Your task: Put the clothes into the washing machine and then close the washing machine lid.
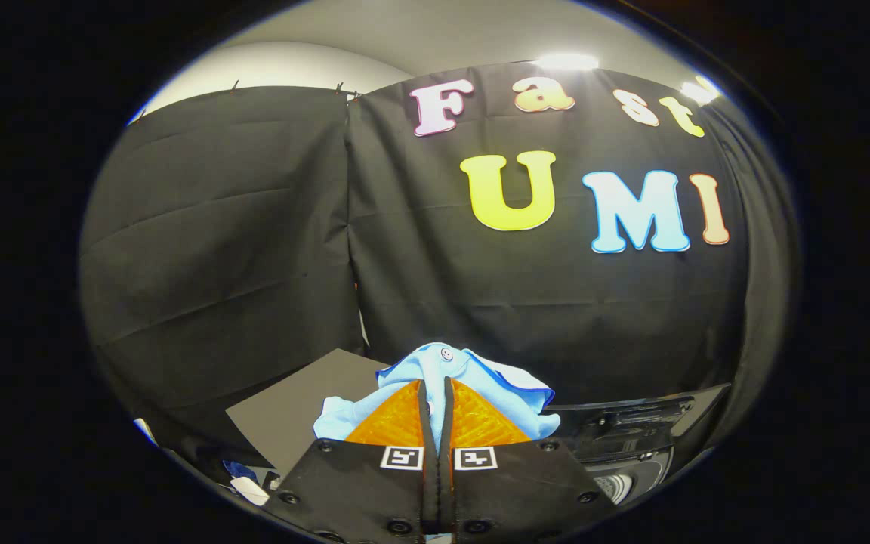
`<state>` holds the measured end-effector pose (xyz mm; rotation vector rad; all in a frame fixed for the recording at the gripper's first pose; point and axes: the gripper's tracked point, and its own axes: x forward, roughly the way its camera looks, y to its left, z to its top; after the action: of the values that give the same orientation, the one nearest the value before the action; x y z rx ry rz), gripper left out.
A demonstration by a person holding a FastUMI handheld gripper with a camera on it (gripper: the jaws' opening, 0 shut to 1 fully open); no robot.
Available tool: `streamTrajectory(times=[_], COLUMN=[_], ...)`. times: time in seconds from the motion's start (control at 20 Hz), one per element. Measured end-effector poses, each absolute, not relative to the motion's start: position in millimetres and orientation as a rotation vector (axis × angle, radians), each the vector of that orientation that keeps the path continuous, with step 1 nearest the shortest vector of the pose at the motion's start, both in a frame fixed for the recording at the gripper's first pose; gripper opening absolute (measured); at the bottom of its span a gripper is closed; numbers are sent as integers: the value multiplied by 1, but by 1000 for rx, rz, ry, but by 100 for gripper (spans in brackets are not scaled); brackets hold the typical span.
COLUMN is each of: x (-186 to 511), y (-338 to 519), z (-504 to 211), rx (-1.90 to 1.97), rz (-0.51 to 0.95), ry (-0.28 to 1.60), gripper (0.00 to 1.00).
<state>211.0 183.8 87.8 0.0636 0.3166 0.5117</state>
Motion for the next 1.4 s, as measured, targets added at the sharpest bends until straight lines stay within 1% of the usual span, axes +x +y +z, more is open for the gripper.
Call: streamTrajectory(times=[0.55, 0.85, 1.2, 1.4], x=[221, 224, 230, 233], y=[72, 20, -25, -35], z=[79, 61, 34, 13], rx=[93, 109, 113, 109], rz=[374, 308, 246, 241], ry=[294, 304, 330, 352], gripper=[1, 1, 1, 1])
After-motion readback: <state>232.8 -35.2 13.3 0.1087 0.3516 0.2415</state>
